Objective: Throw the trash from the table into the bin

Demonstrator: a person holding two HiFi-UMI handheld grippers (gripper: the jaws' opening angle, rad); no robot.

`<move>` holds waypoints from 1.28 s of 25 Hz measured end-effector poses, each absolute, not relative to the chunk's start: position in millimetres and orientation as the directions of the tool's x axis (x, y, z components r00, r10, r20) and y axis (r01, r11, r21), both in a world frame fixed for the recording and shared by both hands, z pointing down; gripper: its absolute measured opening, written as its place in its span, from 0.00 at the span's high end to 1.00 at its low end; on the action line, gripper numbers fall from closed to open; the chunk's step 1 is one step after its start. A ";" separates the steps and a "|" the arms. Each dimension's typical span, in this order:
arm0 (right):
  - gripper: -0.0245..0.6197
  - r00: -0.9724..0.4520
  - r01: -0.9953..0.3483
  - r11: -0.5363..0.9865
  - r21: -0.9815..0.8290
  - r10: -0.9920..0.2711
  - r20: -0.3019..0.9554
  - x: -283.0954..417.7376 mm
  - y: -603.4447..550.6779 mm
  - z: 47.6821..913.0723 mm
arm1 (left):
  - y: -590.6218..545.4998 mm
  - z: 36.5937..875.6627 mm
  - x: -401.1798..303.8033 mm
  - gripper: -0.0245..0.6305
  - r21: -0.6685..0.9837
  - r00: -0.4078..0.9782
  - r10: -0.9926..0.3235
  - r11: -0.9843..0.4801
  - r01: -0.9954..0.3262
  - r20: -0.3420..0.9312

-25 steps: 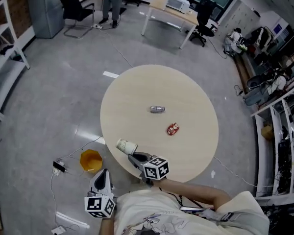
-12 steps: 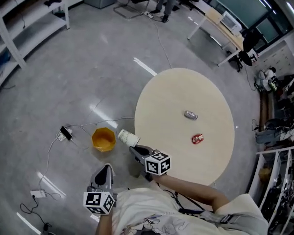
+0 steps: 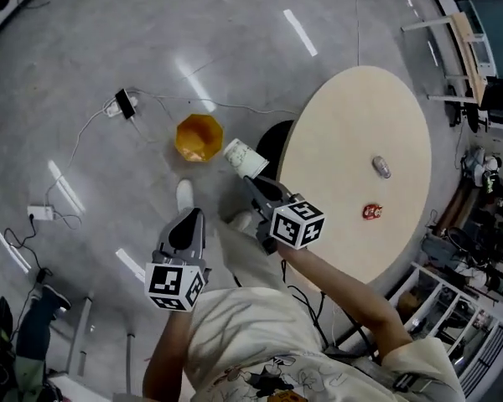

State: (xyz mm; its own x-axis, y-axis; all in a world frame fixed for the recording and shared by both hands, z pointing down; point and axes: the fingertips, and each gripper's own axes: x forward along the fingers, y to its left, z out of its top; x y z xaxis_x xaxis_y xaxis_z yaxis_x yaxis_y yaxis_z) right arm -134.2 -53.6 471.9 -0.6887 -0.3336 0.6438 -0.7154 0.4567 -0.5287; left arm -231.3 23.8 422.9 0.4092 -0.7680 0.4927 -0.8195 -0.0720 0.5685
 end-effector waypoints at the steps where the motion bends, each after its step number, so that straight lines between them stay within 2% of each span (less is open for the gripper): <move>1: 0.93 -0.685 -0.717 0.456 -0.527 -0.322 0.653 -139.8 -58.7 482.3 | 17.9 433.9 -233.6 0.95 0.572 0.406 -0.765 -0.061 -0.818 0.499; 14: 0.93 -0.609 -0.791 0.252 -0.557 -0.239 0.757 -186.6 -74.4 671.2 | -21.5 608.4 -267.6 0.95 0.593 0.343 -0.734 0.100 -0.799 0.586; 23: 0.93 -0.526 -0.847 0.203 -0.491 -0.192 0.829 -183.2 -69.9 838.0 | -31.9 766.1 -263.0 0.95 0.521 0.345 -0.668 0.075 -0.850 0.660; 32: 0.93 -0.496 -0.867 0.124 -0.482 -0.152 0.855 -188.1 -76.4 948.4 | -61.6 890.9 -250.0 0.95 0.447 0.381 -0.569 -0.027 -0.894 0.729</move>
